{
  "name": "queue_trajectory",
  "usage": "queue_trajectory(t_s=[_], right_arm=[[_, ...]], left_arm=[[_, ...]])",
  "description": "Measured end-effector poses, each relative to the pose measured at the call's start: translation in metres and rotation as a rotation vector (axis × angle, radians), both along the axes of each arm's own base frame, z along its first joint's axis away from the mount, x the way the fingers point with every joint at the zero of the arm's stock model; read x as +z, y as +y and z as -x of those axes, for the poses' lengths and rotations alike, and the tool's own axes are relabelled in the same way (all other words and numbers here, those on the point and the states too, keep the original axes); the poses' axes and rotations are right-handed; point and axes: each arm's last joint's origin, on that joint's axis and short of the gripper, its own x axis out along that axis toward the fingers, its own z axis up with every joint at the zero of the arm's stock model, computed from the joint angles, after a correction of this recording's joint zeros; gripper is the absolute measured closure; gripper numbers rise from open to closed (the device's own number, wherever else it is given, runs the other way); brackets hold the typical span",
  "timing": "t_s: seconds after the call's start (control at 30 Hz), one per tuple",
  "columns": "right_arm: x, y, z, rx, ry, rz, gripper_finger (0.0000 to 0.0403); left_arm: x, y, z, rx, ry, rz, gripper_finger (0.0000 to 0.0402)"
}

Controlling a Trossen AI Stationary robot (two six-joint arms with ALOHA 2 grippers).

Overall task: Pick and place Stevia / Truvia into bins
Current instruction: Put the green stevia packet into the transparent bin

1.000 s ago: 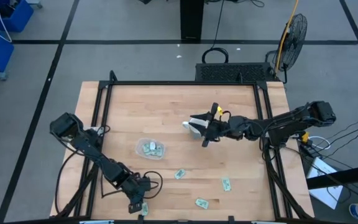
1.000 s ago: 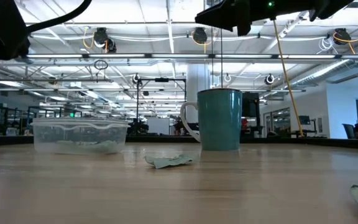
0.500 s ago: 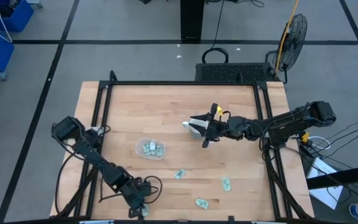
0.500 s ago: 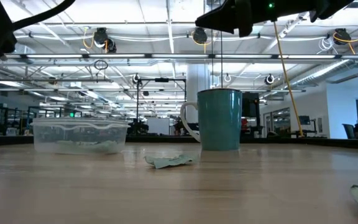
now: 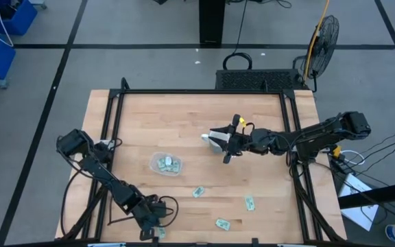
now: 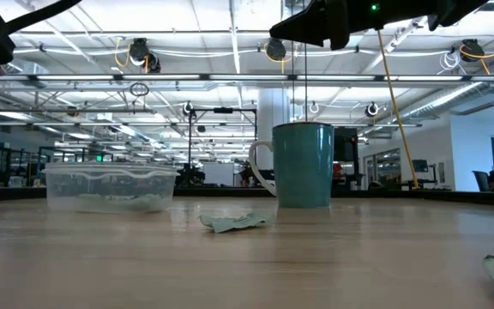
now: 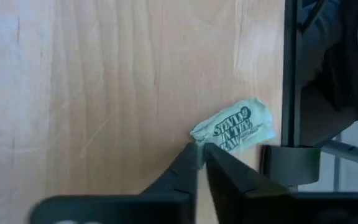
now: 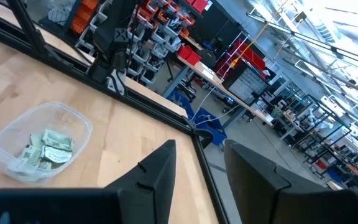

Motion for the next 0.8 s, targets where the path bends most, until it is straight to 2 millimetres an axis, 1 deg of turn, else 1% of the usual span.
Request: queue_trajectory(t_s=[0.07,0.17,0.23,0.3,0.4,0.47,0.57,0.67,0.73,0.8], right_arm=[[0.000,0.000,0.000,0.000,0.000,0.000,0.0270],[0.000,0.000,0.000,0.000,0.000,0.001,0.0270],[0.000,0.000,0.000,0.000,0.001,0.005,0.0270],[0.000,0.000,0.000,0.000,0.001,0.005,0.0270],[0.000,0.000,0.000,0.000,0.003,0.007,0.0271],[-0.001,0.000,0.000,0.000,0.009,0.005,0.0271],[-0.001,0.000,0.000,0.000,0.008,-0.001,0.0270],[-0.002,0.000,0.000,-0.001,0.011,-0.024,0.0271],[-0.004,0.000,0.000,-0.003,0.026,-0.040,0.0270],[-0.005,0.000,0.000,-0.005,0.041,-0.049,0.0271]], left_arm=[[0.002,0.000,0.000,-0.010,0.000,0.008,0.0392],[0.010,0.002,0.001,-0.031,-0.031,0.009,0.0394],[0.019,0.008,0.005,-0.050,-0.042,-0.018,0.0397],[0.033,0.015,0.007,-0.026,-0.058,-0.046,0.0398],[0.055,0.037,0.018,0.042,-0.039,-0.162,0.0397],[0.066,0.054,0.027,0.080,-0.013,-0.261,0.0398],[0.088,0.082,0.037,0.163,-0.040,-0.400,0.0397],[0.104,0.108,0.044,0.261,-0.092,-0.533,0.0399],[0.114,0.123,0.045,0.317,-0.137,-0.575,0.0398],[0.120,0.134,0.044,0.317,-0.153,-0.608,0.0396]])
